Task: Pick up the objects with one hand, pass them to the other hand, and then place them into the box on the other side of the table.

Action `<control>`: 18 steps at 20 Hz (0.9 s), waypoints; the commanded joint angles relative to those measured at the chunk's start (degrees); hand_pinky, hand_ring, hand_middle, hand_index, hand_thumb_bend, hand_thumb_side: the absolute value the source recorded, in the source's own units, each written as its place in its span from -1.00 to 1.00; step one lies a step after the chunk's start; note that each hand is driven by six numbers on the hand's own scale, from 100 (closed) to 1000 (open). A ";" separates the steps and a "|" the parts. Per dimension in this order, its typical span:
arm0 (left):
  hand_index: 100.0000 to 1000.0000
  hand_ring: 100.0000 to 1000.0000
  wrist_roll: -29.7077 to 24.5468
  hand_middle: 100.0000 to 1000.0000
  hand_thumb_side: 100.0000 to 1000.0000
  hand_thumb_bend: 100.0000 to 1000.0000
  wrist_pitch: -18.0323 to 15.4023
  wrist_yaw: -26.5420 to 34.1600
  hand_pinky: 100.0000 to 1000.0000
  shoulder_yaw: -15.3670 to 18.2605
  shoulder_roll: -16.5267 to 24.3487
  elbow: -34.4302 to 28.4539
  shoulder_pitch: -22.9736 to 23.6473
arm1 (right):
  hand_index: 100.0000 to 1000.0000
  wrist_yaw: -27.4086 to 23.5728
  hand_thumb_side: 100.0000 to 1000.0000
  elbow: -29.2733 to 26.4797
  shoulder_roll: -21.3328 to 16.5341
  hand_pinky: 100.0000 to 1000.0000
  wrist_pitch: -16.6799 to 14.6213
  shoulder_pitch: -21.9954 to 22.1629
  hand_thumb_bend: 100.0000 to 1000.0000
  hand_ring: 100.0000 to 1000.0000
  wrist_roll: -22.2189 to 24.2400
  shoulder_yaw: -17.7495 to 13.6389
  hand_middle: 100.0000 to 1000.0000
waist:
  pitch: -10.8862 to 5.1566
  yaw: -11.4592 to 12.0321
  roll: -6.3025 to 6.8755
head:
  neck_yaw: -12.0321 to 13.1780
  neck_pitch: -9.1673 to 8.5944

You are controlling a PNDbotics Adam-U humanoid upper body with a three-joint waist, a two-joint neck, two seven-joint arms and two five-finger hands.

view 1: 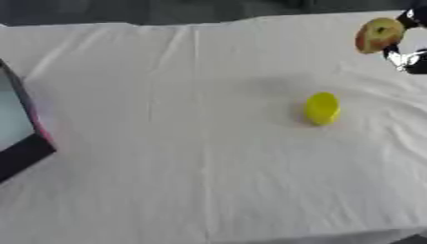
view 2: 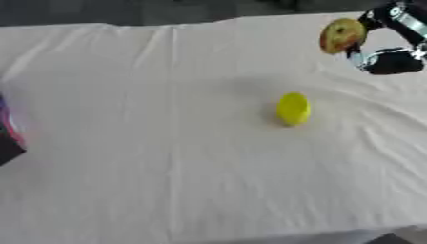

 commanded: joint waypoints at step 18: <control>0.54 0.53 -4.72 0.50 0.15 -0.51 -4.39 2.02 0.70 -3.57 1.82 -8.98 -11.58 | -0.32 1.64 -1.00 1.93 14.64 0.67 2.31 -16.05 -1.00 0.48 1.88 9.63 -0.28 | -2.63 2.31 0.40 | -0.92 0.30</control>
